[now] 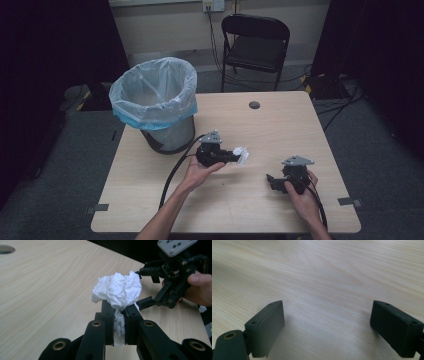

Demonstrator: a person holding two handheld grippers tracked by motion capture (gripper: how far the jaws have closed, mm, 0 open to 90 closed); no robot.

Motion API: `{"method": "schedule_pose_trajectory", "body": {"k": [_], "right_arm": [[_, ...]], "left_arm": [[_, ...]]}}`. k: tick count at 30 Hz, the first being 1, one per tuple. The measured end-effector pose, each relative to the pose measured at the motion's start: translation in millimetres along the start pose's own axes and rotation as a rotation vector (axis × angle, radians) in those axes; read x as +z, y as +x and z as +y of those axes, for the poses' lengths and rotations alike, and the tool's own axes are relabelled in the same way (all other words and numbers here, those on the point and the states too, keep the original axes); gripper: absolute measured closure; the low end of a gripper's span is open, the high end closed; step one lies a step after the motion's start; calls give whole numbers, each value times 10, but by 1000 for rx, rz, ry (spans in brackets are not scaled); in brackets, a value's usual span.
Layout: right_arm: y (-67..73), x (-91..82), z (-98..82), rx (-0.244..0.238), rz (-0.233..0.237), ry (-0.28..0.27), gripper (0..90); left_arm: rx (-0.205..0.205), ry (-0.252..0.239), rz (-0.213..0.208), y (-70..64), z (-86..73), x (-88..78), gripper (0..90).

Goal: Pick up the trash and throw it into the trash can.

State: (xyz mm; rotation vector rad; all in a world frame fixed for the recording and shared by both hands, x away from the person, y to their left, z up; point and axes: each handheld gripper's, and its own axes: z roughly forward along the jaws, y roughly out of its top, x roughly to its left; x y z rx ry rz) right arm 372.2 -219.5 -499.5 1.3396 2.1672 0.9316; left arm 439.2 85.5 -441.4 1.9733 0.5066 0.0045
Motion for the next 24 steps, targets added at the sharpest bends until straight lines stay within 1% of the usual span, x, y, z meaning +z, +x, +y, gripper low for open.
{"method": "schedule_pose_trajectory", "body": {"k": [3,5,6,7,8,9,11,12,13,14,16,18,19,20,22,24], "right_arm": [[0,0,0,0,0,0,113],[0,0,0,0,0,0,113],[0,0,0,0,0,0,113],[0,0,0,0,0,0,113],[0,0,0,0,0,0,113],[0,0,0,0,0,0,113],[0,0,0,0,0,0,113],[0,0,0,0,0,0,113],[0,0,0,0,0,0,113],[0,0,0,0,0,0,113],[0,0,0,0,0,0,113],[0,0,0,0,0,0,113],[0,0,0,0,0,0,113],[0,0,0,0,0,0,113],[0,0,0,0,0,0,113],[0,0,0,0,0,0,113]], "left_arm": [[2,-5,10,9,5,-114,814],[9,-20,12,5,22,-209,813],[7,-39,15,7,52,-305,813],[7,-39,15,7,52,-305,813],[11,-46,24,9,84,-390,813],[11,-46,24,9,84,-390,813],[15,-52,33,9,112,-464,813],[18,-61,49,4,141,-541,813],[18,-61,49,4,141,-541,813],[18,-77,54,-8,162,-610,813],[18,-84,57,-11,168,-640,813],[22,-81,75,-7,185,-719,813],[22,-81,75,-7,185,-719,813],[27,-92,78,-15,206,-780,813],[32,-96,78,-23,223,-811,813],[40,-113,80,-47,288,-909,813]]}}
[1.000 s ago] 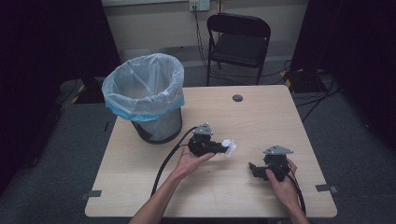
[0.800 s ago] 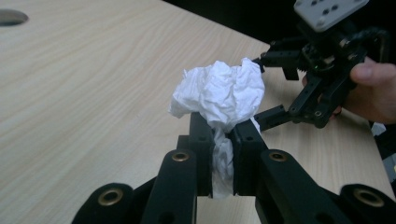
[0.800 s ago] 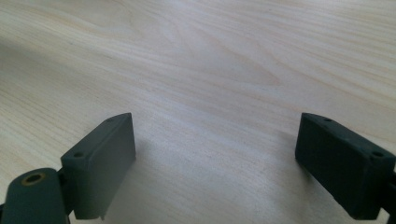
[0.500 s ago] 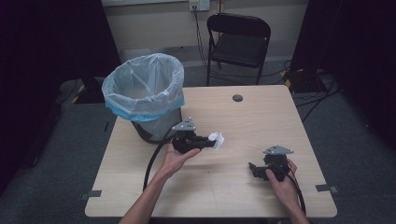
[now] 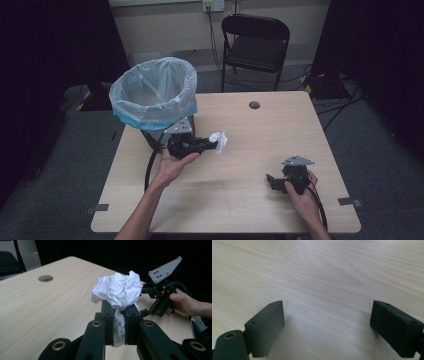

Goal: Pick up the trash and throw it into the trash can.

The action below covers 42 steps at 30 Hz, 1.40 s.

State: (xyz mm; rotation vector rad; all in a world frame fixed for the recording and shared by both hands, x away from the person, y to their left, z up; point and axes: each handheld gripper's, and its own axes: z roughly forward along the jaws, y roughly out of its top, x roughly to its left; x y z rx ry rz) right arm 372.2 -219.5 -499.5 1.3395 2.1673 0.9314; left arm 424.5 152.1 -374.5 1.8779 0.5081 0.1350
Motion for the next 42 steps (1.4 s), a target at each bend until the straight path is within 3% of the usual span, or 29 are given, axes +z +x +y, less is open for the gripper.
{"method": "schedule_pose_trajectory", "body": {"k": [11,16,23,25,29,32,42], "right_arm": [[0,1,0,0,2,-1,113],[0,0,0,0,0,0,113],[0,1,1,1,0,0,112],[0,1,1,1,0,0,112],[0,1,1,1,0,0,112],[0,1,1,1,0,0,112],[-1,7,6,0,-3,-3,111]], "left_arm": [[24,-46,48,-8,154,-415,812],[19,-94,75,40,220,-628,812],[52,-124,109,71,430,-836,813],[53,-153,117,88,530,-927,812],[65,-156,144,112,616,-1021,813],[60,-174,161,191,697,-1140,813],[44,-174,218,382,783,-1291,812]]}}
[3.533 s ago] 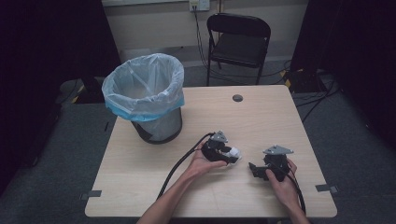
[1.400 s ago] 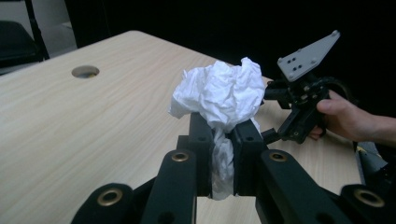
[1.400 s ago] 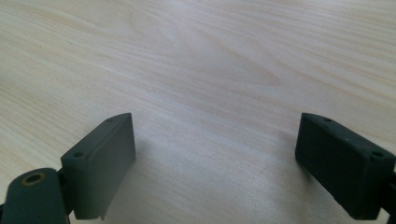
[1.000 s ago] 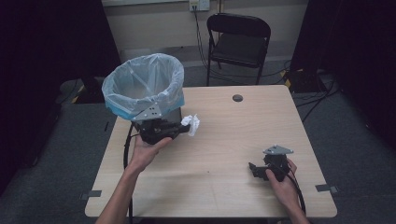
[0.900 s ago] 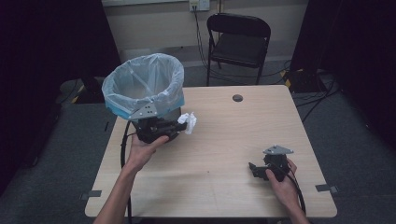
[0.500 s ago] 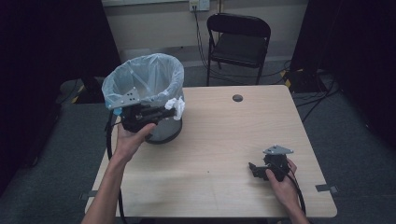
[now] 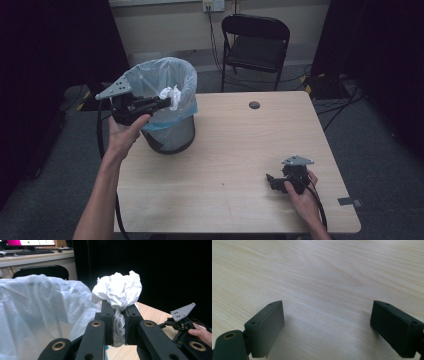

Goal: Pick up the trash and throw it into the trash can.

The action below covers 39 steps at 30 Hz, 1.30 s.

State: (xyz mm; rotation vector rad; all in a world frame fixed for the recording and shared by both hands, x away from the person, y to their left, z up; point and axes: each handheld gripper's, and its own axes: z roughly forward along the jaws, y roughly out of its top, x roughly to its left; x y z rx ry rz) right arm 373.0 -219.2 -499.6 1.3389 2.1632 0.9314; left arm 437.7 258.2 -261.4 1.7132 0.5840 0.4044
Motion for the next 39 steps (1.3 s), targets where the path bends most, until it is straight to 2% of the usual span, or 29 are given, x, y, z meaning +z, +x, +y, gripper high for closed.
{"method": "schedule_pose_trajectory", "body": {"k": [2,6,10,20,23,26,29,31,32,34,39], "right_arm": [[0,0,0,0,0,0,111],[0,0,0,0,0,0,111],[0,0,0,0,0,0,111],[1,0,0,1,0,0,111],[0,0,0,0,0,0,111],[0,0,0,0,0,0,111],[0,0,0,0,0,0,111],[0,0,0,0,0,0,111],[1,0,0,1,0,0,111],[0,0,0,0,0,0,111],[0,0,0,1,0,0,111]], "left_arm": [[-6,-8,4,56,22,-11,807],[-21,17,37,242,54,17,808],[-33,19,63,338,75,21,808],[-52,23,112,501,54,-40,809],[-63,40,131,539,34,-53,796],[-80,49,150,576,18,-63,673],[-89,52,163,587,2,-70,620],[-93,64,175,593,-8,-57,482],[-98,63,175,603,-14,-53,482],[-103,56,182,606,-25,-45,396],[-97,66,190,599,-34,-41,329]]}}
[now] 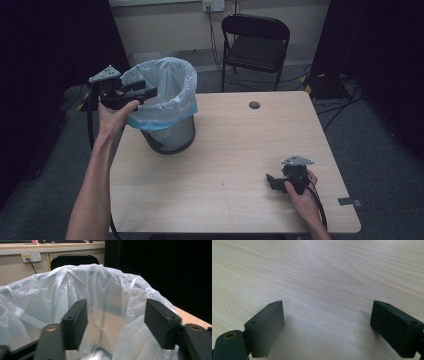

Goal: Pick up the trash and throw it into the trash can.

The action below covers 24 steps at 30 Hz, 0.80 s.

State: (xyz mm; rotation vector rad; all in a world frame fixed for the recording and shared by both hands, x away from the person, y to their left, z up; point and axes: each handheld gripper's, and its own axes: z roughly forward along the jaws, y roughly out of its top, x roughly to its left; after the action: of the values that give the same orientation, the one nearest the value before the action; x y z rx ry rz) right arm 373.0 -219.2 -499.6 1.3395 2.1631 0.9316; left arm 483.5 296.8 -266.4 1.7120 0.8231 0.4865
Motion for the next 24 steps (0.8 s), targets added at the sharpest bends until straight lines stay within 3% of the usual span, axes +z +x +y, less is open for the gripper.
{"method": "schedule_pose_trajectory", "body": {"k": [5,8,10,24], "right_arm": [[0,0,0,0,0,0,111],[0,0,0,0,0,0,111],[0,0,0,0,0,0,111],[0,0,0,-1,0,0,111]], "left_arm": [[-10,-17,2,-4,-13,-27,292],[-9,-22,3,-35,-22,-34,239],[-6,-24,8,-71,-19,-36,151],[41,-84,-59,-290,-4,-219,159]]}}
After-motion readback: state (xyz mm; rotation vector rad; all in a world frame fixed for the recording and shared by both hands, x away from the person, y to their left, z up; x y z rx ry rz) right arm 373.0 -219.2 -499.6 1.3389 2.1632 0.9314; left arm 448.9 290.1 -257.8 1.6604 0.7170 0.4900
